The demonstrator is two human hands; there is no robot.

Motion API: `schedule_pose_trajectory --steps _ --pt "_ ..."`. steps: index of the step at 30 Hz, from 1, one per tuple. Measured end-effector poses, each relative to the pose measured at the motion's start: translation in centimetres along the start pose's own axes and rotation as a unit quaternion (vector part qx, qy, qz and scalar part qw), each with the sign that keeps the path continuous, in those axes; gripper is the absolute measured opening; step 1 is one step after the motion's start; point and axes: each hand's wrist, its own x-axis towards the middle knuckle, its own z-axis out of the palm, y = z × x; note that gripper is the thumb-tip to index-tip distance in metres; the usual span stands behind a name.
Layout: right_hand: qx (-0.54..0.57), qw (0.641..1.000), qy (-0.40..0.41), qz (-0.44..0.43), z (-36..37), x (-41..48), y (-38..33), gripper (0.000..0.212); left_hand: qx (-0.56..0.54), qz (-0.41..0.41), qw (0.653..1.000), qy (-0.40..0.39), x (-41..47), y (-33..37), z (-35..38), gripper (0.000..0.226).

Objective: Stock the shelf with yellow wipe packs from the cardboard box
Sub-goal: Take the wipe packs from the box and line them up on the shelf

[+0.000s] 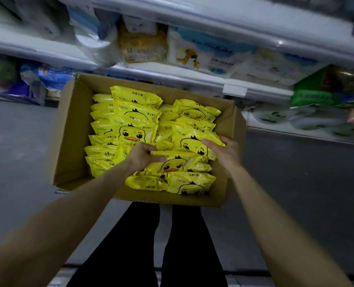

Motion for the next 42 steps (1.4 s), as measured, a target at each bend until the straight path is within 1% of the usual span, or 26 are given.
schedule_pose_trajectory --steps 1,2,5,8,10,11,12,15,16,17,19,21,25,30,31,33,35,37,39,42 --pt "0.002 1.000 0.005 -0.014 -0.5 -0.3 -0.9 0.067 -0.003 0.011 1.000 0.003 -0.6 0.9 -0.8 0.018" --pt "0.005 0.999 0.012 -0.032 -1.0 -0.9 -2.1 0.066 -0.004 0.028 1.000 0.009 -1.3 2.0 -1.7 0.017" --pt "0.008 0.996 0.033 -0.085 -2.7 -3.2 -6.0 0.048 -0.005 0.072 0.997 0.024 -3.7 5.5 -4.2 0.020" --pt "0.013 0.990 0.033 -0.137 -4.4 -5.3 -10.2 0.040 0.011 0.122 0.992 0.036 -5.7 9.2 -6.8 0.017" --pt "0.010 0.983 0.043 -0.177 -5.6 -6.8 -13.2 0.022 0.018 0.159 0.986 0.042 -7.2 11.7 -8.6 0.018" --pt "0.011 0.980 0.046 -0.193 -6.0 -7.3 -14.4 0.016 0.017 0.175 0.983 0.046 -7.8 12.9 -9.4 0.020" --pt "0.016 0.975 0.050 -0.214 -6.6 -8.0 -16.0 0.014 0.012 0.193 0.980 0.052 -8.7 14.4 -10.5 0.019" --pt "0.022 0.962 0.068 -0.262 -8.2 -10.1 -20.0 0.022 -0.003 0.254 0.966 0.054 -11.7 18.5 -12.8 0.011" --pt "0.029 0.958 0.070 -0.276 -8.6 -10.7 -21.2 0.024 -0.002 0.276 0.960 0.055 -12.4 19.6 -13.6 0.013" --pt "0.038 0.953 0.074 -0.292 -9.2 -11.4 -22.4 0.021 0.003 0.299 0.952 0.060 -13.5 20.9 -14.3 0.017" --pt "0.054 0.941 0.081 -0.326 -10.4 -12.6 -24.4 0.012 0.010 0.326 0.942 0.074 -15.5 23.0 -15.4 0.016" --pt "0.061 0.931 0.085 -0.350 -11.4 -13.8 -26.1 0.013 0.010 0.341 0.937 0.078 -17.3 24.9 -16.5 0.012" --pt "0.073 0.912 0.088 -0.394 -13.4 -16.3 -29.2 0.012 0.021 0.387 0.916 0.107 -20.7 28.8 -19.0 0.014" --pt "0.077 0.897 0.106 -0.422 -15.2 -17.8 -31.4 0.014 0.021 0.439 0.890 0.119 -25.4 33.1 -20.8 0.010" --pt "0.082 0.894 0.105 -0.428 -15.4 -17.9 -31.8 0.015 0.022 0.447 0.885 0.126 -26.2 33.9 -21.1 0.013" --pt "0.094 0.889 0.102 -0.437 -15.9 -18.2 -32.7 0.018 0.034 0.458 0.876 0.148 -27.2 35.6 -22.1 0.011" --pt "0.093 0.886 0.101 -0.442 -16.2 -18.6 -33.5 0.019 0.038 0.470 0.865 0.173 -27.7 37.2 -23.3 0.017" --pt "0.091 0.885 0.103 -0.446 -16.4 -18.7 -34.3 0.025 0.029 0.470 0.861 0.193 -28.3 38.5 -23.8 0.019" --pt "0.091 0.882 0.102 -0.451 -16.7 -18.7 -35.1 0.026 0.018 0.486 0.853 0.190 -28.6 40.0 -24.0 0.023" --pt "0.083 0.883 0.099 -0.451 -17.1 -18.7 -36.1 0.023 0.007 0.501 0.841 0.202 -28.6 41.9 -24.8 0.016"
